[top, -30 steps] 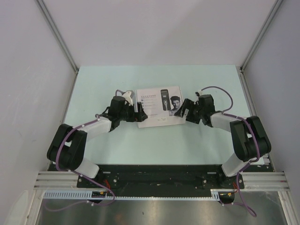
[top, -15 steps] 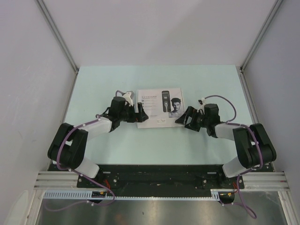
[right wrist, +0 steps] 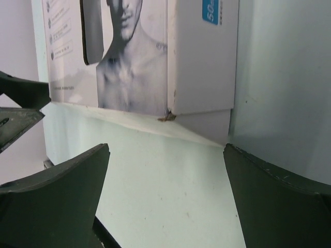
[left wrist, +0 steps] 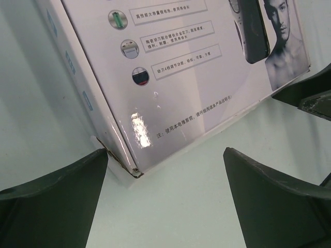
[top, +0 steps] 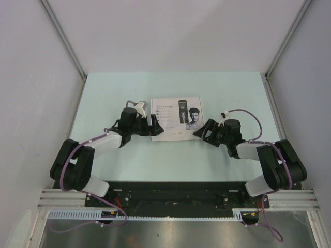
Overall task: Sort the hair-cutting tools
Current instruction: Close the storage box at the center of the board.
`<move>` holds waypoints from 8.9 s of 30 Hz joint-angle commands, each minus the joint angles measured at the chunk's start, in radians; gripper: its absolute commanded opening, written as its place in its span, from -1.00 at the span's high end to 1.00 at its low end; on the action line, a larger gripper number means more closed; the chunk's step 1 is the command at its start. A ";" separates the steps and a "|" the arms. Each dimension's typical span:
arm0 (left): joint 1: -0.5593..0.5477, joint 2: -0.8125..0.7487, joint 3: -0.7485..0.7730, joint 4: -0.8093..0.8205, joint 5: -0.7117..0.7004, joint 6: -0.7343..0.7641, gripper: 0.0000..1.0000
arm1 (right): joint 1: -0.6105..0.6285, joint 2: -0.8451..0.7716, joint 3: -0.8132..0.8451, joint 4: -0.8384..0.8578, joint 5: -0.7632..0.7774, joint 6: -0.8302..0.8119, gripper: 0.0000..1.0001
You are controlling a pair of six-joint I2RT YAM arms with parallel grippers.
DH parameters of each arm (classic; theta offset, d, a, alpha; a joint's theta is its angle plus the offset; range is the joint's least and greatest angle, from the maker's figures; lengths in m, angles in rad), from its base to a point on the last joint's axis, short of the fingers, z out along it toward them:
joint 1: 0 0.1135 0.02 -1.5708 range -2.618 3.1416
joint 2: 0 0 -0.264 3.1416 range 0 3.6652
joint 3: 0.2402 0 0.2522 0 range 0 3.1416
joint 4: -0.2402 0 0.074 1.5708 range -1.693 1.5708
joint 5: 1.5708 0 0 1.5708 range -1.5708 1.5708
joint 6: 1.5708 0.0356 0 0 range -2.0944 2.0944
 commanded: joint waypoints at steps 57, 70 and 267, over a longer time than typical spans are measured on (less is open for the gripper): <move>0.055 -0.007 -0.012 0.112 0.048 -0.041 -0.87 | -0.004 0.172 0.035 0.171 0.136 0.189 -0.99; 0.054 0.010 0.016 0.108 0.095 -0.045 -0.79 | -0.008 0.110 0.149 -0.045 0.004 0.246 -0.73; 0.034 -0.256 0.137 -0.297 -0.056 -0.005 -0.47 | 0.036 0.212 0.781 -0.780 -0.100 -0.147 -0.34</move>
